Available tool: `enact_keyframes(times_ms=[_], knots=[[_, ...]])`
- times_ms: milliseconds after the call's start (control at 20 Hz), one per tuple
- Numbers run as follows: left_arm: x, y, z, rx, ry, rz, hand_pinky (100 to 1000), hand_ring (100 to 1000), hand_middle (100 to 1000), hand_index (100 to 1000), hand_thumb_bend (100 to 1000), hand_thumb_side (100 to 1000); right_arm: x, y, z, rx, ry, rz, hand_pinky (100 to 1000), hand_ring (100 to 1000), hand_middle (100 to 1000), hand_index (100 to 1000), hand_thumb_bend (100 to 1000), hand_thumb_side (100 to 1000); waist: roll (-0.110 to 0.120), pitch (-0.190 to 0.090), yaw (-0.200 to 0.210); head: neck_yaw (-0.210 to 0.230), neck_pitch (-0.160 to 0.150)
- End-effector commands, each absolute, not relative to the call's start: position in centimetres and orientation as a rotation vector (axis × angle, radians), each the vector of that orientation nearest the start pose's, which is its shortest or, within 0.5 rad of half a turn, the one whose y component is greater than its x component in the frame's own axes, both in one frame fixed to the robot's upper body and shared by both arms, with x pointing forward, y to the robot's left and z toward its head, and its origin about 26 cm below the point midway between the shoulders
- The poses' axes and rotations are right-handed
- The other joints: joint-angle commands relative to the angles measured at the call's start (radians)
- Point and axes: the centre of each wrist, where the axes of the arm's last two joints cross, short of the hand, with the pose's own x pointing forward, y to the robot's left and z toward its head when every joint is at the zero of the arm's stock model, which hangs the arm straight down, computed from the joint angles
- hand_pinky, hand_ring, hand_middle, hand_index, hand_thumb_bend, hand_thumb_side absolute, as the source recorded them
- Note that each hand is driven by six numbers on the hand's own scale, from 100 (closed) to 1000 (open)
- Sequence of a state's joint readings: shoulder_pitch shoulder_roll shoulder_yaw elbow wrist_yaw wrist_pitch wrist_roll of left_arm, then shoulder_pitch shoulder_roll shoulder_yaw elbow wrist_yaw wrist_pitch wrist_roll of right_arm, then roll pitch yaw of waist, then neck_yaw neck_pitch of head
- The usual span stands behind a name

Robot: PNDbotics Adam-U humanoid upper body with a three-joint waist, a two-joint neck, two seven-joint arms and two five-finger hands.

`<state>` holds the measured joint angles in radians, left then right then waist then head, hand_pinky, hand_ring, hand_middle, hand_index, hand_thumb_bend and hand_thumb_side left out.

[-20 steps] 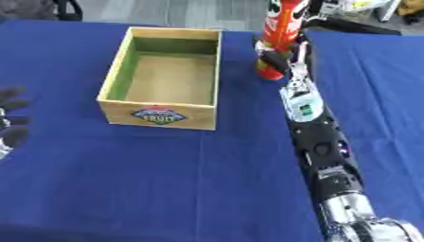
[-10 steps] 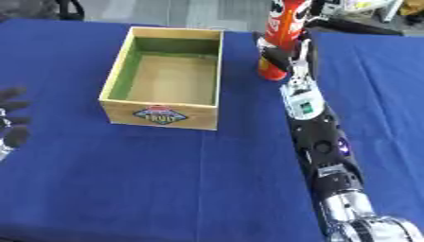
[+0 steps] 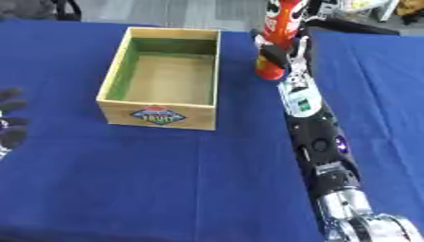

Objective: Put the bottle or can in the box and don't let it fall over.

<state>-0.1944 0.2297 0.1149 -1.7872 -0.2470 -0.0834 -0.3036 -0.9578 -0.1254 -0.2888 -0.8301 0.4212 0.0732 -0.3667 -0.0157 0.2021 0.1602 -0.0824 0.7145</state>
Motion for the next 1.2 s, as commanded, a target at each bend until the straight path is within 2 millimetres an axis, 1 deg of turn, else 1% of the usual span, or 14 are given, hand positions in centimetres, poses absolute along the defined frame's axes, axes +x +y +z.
enact_keyframes(times_ms=[50, 350, 400, 450, 500, 550, 600, 700, 750, 800, 950, 1000, 1150, 1200], knots=[[31.19, 29.86, 12.69, 0.285, -1.958, -0.642, 774, 889, 914, 930, 707, 698, 49.25, -23.13, 16.77, -0.643, -1.763, -0.035, 729, 805, 800, 895, 618, 357, 0.003, -0.015, -0.001, -0.01, -0.012], [31.19, 29.86, 12.66, 0.284, -1.957, -0.641, 774, 888, 913, 930, 707, 698, 49.22, -23.04, 16.85, -0.638, -1.77, -0.028, 720, 758, 757, 861, 580, 293, 0.005, -0.015, -0.002, -0.012, -0.012], [31.19, 29.86, 12.66, 0.284, -1.957, -0.641, 774, 888, 913, 930, 707, 698, 49.21, -23.06, 16.86, -0.64, -1.771, -0.031, 715, 739, 729, 842, 555, 256, 0.005, -0.015, -0.002, -0.012, -0.012], [31.19, 29.86, 12.66, 0.284, -1.957, -0.641, 774, 888, 913, 930, 708, 698, 49.2, -23.06, 16.86, -0.643, -1.772, -0.033, 711, 731, 719, 834, 541, 239, 0.005, -0.015, -0.002, -0.012, -0.012], [31.19, 29.86, 12.66, 0.284, -1.957, -0.641, 774, 888, 913, 930, 707, 699, 49.2, -23.06, 16.86, -0.645, -1.773, -0.036, 699, 709, 692, 813, 512, 198, 0.006, -0.014, -0.003, -0.012, -0.012], [31.19, 29.87, 12.65, 0.285, -1.957, -0.64, 774, 888, 913, 930, 707, 699, 49.19, -23.07, 16.86, -0.648, -1.775, -0.039, 694, 702, 682, 806, 501, 182, 0.006, -0.014, -0.003, -0.012, -0.011], [31.19, 29.87, 12.66, 0.285, -1.957, -0.64, 775, 888, 913, 930, 707, 699, 49.18, -23.07, 16.87, -0.65, -1.777, -0.042, 676, 678, 651, 782, 474, 145, 0.006, -0.014, -0.003, -0.012, -0.011], [31.2, 29.86, 12.66, 0.285, -1.957, -0.639, 775, 888, 913, 931, 707, 699, 49.17, -23.07, 16.9, -0.654, -1.781, -0.048, 651, 642, 606, 747, 430, 100, 0.006, -0.014, -0.003, -0.011, -0.011], [31.2, 29.86, 12.66, 0.285, -1.957, -0.639, 775, 888, 913, 930, 707, 699, 49.17, -23.07, 16.91, -0.655, -1.783, -0.05, 644, 631, 594, 736, 421, 100, 0.007, -0.015, -0.003, -0.011, -0.011], [31.2, 29.85, 12.66, 0.284, -1.957, -0.639, 775, 888, 913, 931, 707, 699, 49.17, -23.07, 16.93, -0.656, -1.785, -0.053, 625, 603, 557, 704, 392, 100, 0.007, -0.015, -0.003, -0.011, -0.011], [31.21, 29.85, 12.67, 0.284, -1.958, -0.638, 775, 888, 913, 931, 707, 699, 49.14, -23.12, 16.97, -0.658, -1.794, -0.066, 595, 556, 506, 656, 354, 100, 0.008, -0.015, -0.004, -0.011, -0.012], [31.21, 29.85, 12.67, 0.284, -1.958, -0.638, 775, 888, 913, 931, 708, 699, 49.13, -23.14, 16.96, -0.658, -1.796, -0.071, 575, 525, 474, 624, 340, 100, 0.008, -0.015, -0.004, -0.011, -0.012], [31.22, 29.84, 12.67, 0.284, -1.958, -0.637, 775, 888, 913, 931, 707, 699, 49.08, -23.23, 16.9, -0.659, -1.803, -0.094, 529, 469, 412, 563, 300, 100, 0.009, -0.016, -0.005, -0.011, -0.011], [31.23, 29.83, 12.68, 0.283, -1.959, -0.637, 775, 888, 913, 931, 707, 699, 49.07, -23.25, 16.88, -0.66, -1.806, -0.104, 526, 466, 408, 559, 297, 100, 0.009, -0.016, -0.005, -0.011, -0.011]])
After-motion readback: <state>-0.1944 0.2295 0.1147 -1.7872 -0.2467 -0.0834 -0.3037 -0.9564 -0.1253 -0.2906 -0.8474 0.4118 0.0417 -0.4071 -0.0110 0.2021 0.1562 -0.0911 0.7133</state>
